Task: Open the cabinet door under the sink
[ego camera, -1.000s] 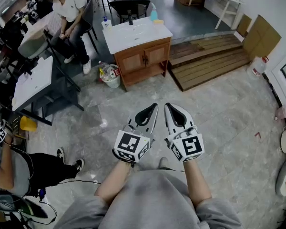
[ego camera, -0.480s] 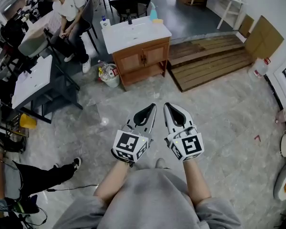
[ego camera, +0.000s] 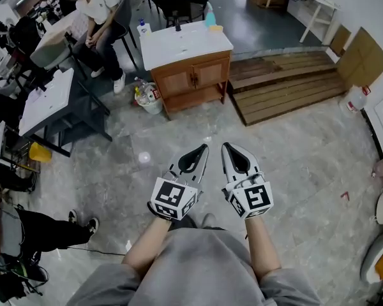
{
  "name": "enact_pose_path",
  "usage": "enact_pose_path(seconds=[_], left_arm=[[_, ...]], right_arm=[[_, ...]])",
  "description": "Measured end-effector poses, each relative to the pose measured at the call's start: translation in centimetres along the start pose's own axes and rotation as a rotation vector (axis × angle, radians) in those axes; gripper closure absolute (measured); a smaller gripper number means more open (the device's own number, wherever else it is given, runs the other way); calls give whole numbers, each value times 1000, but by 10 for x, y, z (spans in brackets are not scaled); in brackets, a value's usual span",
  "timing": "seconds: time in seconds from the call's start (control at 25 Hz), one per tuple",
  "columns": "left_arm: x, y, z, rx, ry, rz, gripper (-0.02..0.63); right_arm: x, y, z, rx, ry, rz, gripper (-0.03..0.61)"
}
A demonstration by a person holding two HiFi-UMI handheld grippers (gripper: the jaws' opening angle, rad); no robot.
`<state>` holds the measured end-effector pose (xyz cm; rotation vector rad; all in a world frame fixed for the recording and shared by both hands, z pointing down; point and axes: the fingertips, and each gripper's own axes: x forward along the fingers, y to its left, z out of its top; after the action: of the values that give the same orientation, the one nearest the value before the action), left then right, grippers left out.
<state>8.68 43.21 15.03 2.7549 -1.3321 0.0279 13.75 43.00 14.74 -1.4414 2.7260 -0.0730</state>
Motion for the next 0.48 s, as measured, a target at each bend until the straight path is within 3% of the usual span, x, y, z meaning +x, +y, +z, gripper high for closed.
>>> enact_pose_path(seconds=[0.24, 0.48], left_arm=[[17, 13, -8, 3, 31, 6, 606], [49, 55, -16, -4, 40, 5, 606]], right_arm=[[18, -12, -11, 31, 11, 5, 569], [64, -31, -23, 44, 23, -3, 569]])
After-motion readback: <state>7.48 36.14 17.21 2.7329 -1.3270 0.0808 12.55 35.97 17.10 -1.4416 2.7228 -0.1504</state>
